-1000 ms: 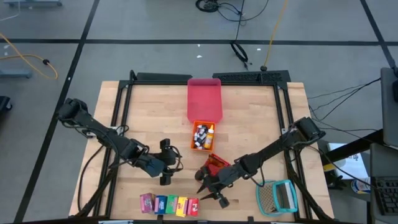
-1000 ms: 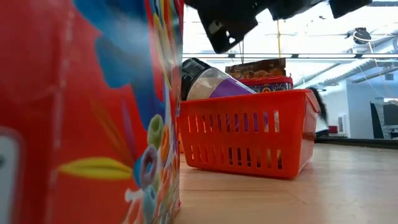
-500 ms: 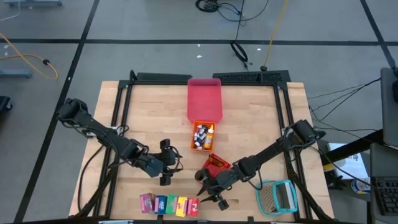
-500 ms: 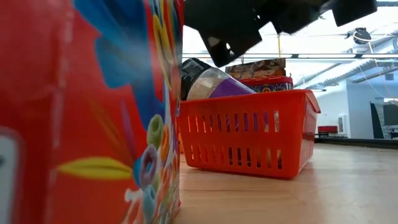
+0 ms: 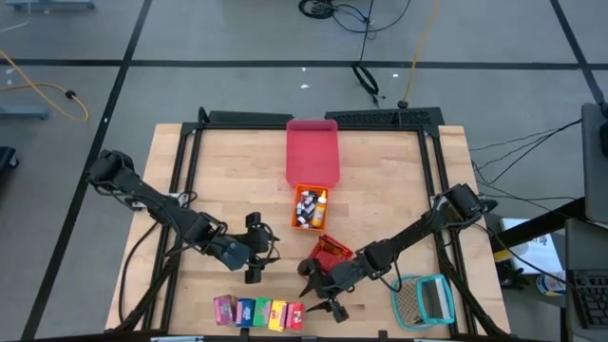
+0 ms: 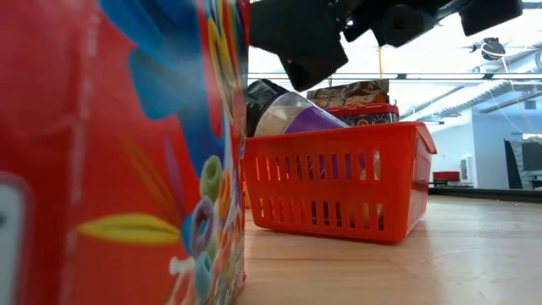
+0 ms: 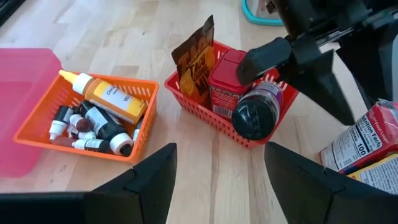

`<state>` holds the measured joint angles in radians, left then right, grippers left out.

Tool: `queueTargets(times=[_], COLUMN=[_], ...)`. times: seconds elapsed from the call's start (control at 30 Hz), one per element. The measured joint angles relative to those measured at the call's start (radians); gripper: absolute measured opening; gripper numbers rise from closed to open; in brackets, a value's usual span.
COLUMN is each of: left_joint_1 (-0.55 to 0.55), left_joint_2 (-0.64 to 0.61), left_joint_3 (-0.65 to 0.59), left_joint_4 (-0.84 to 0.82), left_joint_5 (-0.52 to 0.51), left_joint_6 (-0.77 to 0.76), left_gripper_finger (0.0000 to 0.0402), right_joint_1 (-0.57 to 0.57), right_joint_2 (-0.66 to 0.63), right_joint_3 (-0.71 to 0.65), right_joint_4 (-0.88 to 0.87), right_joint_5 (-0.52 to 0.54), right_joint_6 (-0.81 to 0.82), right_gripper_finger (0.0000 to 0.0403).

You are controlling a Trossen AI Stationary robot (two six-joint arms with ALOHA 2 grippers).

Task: Pick & Place Kitchen Items
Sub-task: Put the red cereal box into the red bin

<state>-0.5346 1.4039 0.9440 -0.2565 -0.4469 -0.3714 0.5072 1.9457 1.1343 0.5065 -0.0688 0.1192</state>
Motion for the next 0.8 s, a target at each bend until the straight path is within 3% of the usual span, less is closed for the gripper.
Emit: queueTargets(times=[0.8], left_joint_1=[0.0], left_joint_2=[0.0], left_joint_3=[0.0], left_joint_4=[0.0], left_joint_5=[-0.001], left_joint_6=[-0.01], left_gripper_finger=[0.0243], right_joint_1=[0.025], right_joint_2=[0.018], right_joint_3=[0.0], right_joint_4=[0.088], right_joint_5=[0.044], right_joint_6=[0.016], right_gripper_finger=[0.0203])
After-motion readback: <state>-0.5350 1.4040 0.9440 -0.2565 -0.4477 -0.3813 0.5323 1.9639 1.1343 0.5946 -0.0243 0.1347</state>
